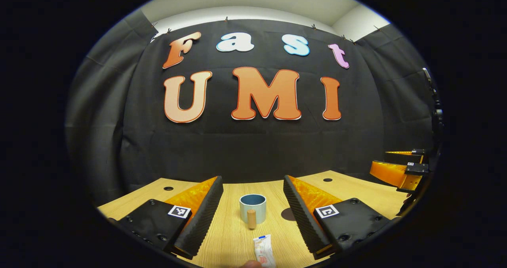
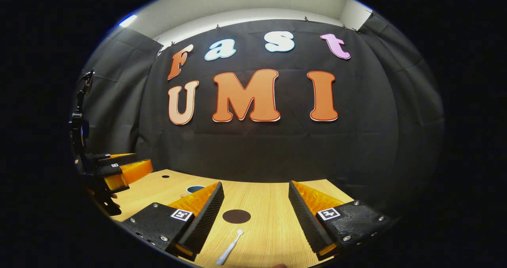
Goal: Put the toothbrush and toothpaste on the desktop into the cup, then pick up the cup and place it on the coaster on the desktop.
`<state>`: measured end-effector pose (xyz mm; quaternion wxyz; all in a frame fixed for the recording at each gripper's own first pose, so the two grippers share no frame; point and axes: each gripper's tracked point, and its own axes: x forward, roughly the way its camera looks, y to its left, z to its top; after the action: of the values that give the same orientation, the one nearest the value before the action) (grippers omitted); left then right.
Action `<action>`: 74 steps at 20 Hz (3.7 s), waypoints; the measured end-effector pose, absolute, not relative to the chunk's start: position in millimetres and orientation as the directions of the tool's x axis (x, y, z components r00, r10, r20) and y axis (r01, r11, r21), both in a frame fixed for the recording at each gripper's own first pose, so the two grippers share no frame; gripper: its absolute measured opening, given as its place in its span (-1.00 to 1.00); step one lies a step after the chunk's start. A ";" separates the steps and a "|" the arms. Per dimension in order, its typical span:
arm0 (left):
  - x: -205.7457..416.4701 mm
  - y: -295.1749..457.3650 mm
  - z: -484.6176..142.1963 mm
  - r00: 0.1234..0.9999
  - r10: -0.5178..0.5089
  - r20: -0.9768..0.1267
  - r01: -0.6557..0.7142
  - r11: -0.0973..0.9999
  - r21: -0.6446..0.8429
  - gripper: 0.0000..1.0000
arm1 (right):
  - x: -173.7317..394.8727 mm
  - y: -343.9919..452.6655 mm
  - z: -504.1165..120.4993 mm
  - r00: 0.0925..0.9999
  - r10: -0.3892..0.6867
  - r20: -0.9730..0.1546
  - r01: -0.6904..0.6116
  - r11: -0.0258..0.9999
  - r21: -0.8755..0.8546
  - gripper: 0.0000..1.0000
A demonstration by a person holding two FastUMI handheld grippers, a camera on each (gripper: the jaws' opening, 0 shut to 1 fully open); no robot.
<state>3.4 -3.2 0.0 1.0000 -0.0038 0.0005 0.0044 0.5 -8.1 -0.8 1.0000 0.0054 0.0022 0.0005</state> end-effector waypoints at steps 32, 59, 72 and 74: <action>23.4 -6.9 -94.4 0.843 -0.106 -0.528 0.117 0.993 -0.013 1.00 | 2.5 36.2 -95.5 0.745 0.199 -0.636 -0.209 0.976 0.059 0.92; -9.6 -31.6 -209.7 0.239 -0.232 -0.943 -0.035 0.968 -0.247 0.91 | 10.9 44.4 -157.5 0.444 0.289 -0.848 -0.095 0.956 0.276 0.66; 7.8 -18.6 -188.2 0.199 -0.240 -0.950 -0.059 0.965 -0.257 -0.48 | -0.5 57.2 -184.2 0.327 0.269 -0.906 -0.134 0.962 0.238 0.56; 17.4 -13.8 -174.3 0.225 -0.250 -0.942 -0.056 0.961 -0.269 -0.64 | -6.5 60.9 -193.7 0.282 0.270 -0.921 -0.142 0.961 0.238 0.35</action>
<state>17.4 -13.8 -174.3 0.7727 -0.1238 0.6194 -0.0628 -6.5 60.9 -193.7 0.7988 0.0546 0.5850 0.1291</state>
